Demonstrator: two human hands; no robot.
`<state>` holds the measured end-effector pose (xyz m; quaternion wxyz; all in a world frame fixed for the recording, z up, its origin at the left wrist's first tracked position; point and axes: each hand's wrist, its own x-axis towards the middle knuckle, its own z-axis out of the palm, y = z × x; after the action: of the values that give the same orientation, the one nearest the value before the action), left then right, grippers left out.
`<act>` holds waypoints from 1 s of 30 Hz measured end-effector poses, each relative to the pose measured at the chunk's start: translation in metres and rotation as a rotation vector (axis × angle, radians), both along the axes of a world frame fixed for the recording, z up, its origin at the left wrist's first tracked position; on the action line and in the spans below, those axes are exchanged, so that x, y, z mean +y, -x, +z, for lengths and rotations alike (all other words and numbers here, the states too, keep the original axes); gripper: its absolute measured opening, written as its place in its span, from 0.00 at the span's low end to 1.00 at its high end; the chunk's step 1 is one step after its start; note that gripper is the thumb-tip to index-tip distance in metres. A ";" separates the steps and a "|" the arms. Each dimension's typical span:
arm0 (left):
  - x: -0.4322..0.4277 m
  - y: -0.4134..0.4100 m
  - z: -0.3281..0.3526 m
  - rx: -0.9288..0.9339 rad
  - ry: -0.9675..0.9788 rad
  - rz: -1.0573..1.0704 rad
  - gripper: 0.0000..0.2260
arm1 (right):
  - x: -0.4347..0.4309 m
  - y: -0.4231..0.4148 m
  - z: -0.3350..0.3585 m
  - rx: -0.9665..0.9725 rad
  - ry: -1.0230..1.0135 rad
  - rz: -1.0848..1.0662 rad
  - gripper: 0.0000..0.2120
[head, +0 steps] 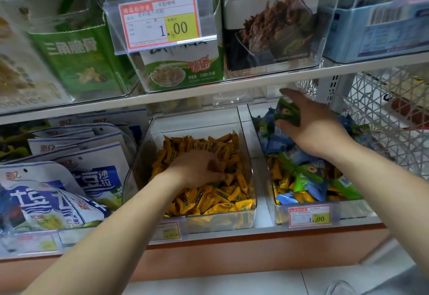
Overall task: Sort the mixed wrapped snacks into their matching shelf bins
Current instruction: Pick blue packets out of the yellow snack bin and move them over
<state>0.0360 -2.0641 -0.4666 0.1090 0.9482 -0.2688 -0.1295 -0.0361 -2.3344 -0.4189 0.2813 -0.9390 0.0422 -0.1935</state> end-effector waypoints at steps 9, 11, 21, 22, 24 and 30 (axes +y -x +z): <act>-0.003 -0.002 0.001 -0.047 -0.001 0.009 0.05 | 0.004 -0.005 0.001 0.199 0.407 0.015 0.28; 0.002 -0.004 0.004 -0.027 0.135 0.043 0.05 | 0.006 -0.004 0.002 0.186 0.391 -0.009 0.30; 0.009 0.022 0.040 0.118 1.018 0.067 0.06 | 0.062 0.014 0.007 -0.042 -0.005 0.285 0.17; 0.004 0.026 0.043 0.161 1.071 0.084 0.07 | 0.068 0.015 0.006 -0.008 -0.078 0.330 0.18; -0.007 0.036 0.047 0.212 1.156 0.094 0.07 | 0.074 0.016 0.004 0.006 -0.201 0.382 0.18; -0.022 0.038 0.041 0.286 1.110 0.114 0.08 | 0.048 0.019 0.015 -0.087 -0.423 0.327 0.17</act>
<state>-0.0019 -2.0863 -0.4259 0.6322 0.7351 -0.2275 -0.0900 -0.0550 -2.2867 -0.4039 0.5004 -0.8445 -0.0824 -0.1724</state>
